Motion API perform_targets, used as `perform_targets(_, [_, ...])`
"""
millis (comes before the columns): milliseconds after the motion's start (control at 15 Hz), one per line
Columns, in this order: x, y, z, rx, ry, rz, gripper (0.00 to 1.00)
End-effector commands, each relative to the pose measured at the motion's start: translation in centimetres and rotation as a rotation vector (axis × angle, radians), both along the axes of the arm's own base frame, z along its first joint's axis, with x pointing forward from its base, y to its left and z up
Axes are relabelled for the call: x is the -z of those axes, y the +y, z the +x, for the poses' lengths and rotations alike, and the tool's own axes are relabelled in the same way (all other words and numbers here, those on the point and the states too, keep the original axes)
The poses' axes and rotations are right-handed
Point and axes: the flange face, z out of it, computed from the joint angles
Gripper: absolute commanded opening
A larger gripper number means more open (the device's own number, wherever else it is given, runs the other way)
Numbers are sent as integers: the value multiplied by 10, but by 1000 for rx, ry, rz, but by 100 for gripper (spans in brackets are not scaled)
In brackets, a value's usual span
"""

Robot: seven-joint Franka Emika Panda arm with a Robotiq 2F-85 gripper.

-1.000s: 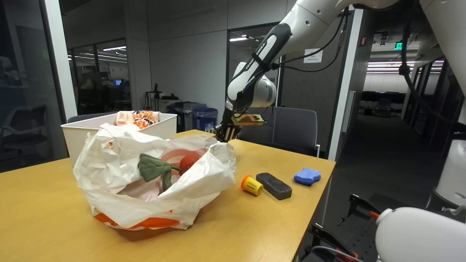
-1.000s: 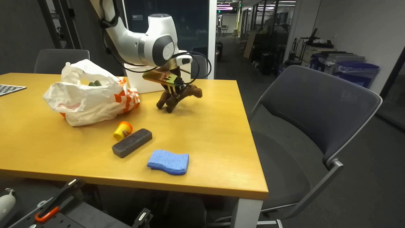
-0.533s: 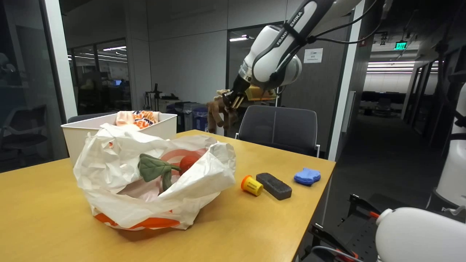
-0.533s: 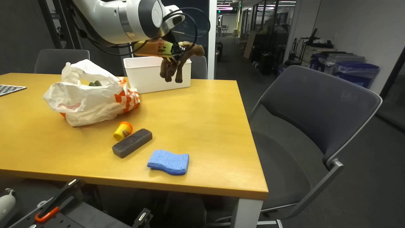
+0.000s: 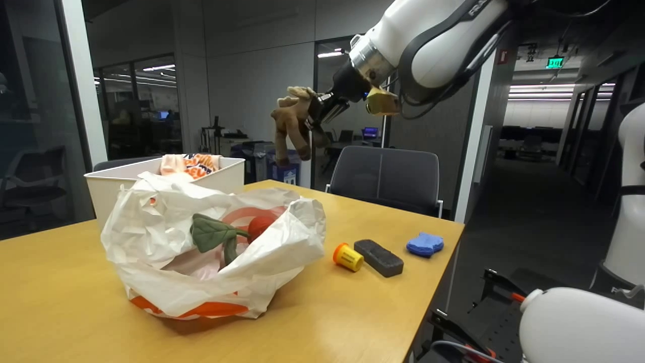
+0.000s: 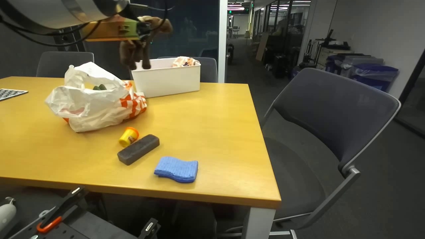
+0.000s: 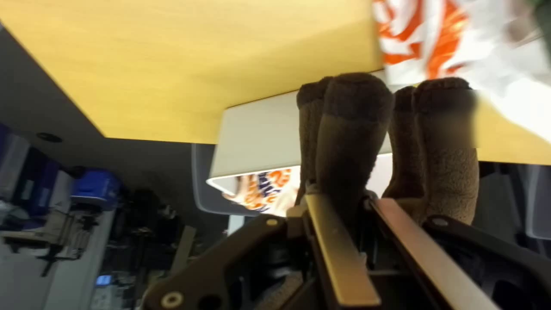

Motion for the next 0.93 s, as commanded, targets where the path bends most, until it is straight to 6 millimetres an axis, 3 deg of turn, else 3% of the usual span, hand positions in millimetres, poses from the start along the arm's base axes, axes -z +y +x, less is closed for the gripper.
perform_targets(0, [-7,63,-89,-195,74,11,15])
perform_targets(200, [-17,135,-151,-390,159,-50,14])
perform_targets(267, [-4,148,-164,-447,181,-90,16])
perform_targets(400, [5,172,-182,-538,198,-137,16])
perform_targets(600, [27,198,-186,-603,178,-218,15])
perform_targets(867, [44,218,-165,-579,168,-260,15])
